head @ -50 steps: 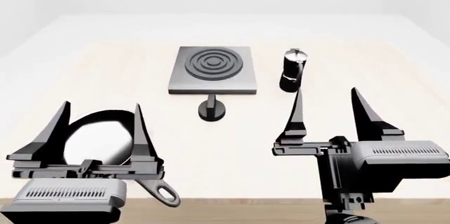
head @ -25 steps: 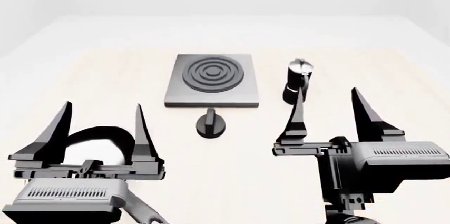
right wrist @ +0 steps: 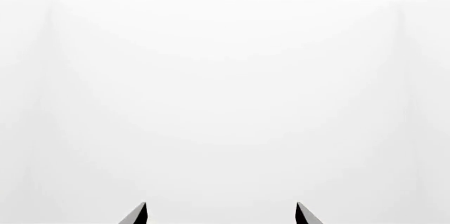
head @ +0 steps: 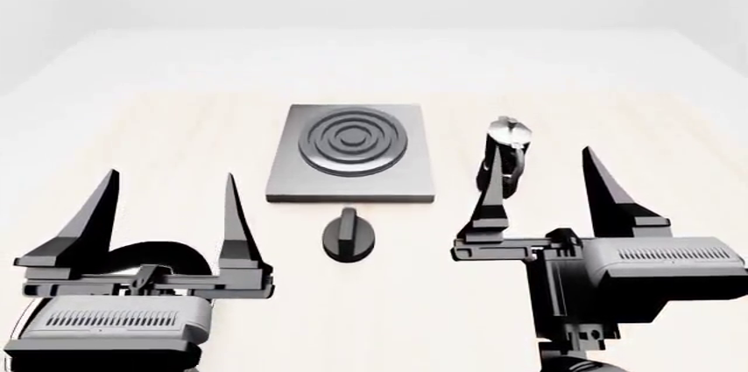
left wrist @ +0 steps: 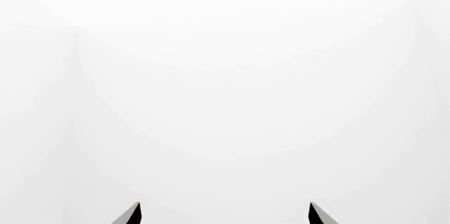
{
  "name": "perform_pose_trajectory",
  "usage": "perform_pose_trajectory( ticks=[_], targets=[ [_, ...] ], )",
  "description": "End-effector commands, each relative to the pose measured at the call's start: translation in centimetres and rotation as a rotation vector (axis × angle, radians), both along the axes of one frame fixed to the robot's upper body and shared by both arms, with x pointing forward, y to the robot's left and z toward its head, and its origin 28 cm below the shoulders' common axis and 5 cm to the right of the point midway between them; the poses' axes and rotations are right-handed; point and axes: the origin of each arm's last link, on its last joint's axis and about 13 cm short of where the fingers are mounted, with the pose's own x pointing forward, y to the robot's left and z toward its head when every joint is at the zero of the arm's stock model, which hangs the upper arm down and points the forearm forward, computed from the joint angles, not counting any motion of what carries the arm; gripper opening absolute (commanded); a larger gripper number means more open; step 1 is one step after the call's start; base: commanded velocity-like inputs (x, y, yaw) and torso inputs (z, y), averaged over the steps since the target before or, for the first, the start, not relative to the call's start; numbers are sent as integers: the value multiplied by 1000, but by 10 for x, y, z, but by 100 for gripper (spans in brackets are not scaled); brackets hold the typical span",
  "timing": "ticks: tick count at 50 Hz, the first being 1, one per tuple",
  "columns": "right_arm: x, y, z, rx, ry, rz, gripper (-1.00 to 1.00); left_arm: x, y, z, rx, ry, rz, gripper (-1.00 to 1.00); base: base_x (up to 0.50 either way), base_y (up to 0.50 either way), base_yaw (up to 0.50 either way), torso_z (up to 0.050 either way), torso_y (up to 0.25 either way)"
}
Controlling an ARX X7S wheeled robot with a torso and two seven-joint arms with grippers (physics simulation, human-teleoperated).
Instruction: Turn on the stove and put the moka pot on it.
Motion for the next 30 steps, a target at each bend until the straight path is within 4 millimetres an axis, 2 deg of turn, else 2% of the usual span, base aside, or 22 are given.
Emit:
perform_pose_trajectory(
  ticks=[1, 30],
  targets=[
    [-1, 0, 0, 0, -1, 3, 100, 0, 0, -1, -3, 2, 1, 100, 215, 0, 0, 0, 0],
    [-1, 0, -4, 4, 5, 3, 100, 1, -1, -6, 1, 18, 3, 100, 217, 0, 0, 0, 1]
  ],
)
